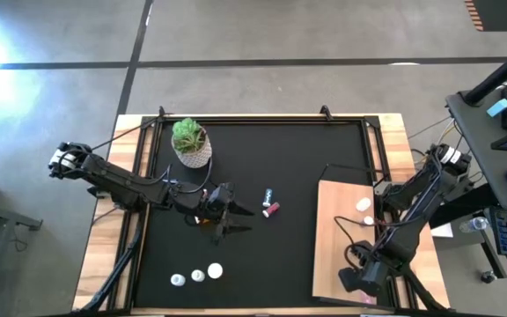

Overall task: Pick and place medicine bottles onto shelf by color
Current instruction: Adjust the orange pill bottle on the shelf

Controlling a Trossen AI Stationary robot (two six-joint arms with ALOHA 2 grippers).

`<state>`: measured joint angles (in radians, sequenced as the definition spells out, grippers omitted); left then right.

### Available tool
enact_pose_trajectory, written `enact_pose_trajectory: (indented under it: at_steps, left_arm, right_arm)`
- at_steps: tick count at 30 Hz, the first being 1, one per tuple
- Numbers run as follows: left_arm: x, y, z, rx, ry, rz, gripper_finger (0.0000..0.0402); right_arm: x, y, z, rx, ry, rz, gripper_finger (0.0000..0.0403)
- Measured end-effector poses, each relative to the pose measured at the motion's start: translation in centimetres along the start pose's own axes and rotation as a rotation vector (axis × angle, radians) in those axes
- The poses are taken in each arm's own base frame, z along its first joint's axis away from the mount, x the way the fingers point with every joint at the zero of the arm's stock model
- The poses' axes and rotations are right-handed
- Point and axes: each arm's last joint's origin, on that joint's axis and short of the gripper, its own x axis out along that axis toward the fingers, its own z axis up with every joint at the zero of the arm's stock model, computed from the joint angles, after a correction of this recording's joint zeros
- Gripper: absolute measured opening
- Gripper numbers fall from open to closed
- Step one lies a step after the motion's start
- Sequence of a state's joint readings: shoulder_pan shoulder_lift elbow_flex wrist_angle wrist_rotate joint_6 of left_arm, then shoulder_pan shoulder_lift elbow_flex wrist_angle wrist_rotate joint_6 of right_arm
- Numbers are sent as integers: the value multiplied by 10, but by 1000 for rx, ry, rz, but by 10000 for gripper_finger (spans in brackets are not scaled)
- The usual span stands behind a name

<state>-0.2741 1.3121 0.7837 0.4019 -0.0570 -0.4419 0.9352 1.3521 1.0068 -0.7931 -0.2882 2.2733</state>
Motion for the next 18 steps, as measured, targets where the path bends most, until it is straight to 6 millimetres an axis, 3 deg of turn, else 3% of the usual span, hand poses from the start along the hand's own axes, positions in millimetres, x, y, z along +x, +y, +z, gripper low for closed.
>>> enact_pose_trajectory:
  at_steps: [6,12,18]
  left_arm:
    - [0,0,0,0,0,0,207]
    - [0,0,0,0,0,0,207]
    - [0,0,0,0,0,0,207]
  right_arm:
    - [-25,7,-14,-45,-19,26,206]
    - [-52,0,-13,-44,-230,-4,206]
    - [-51,-7,-6,-64,-293,-84,206]
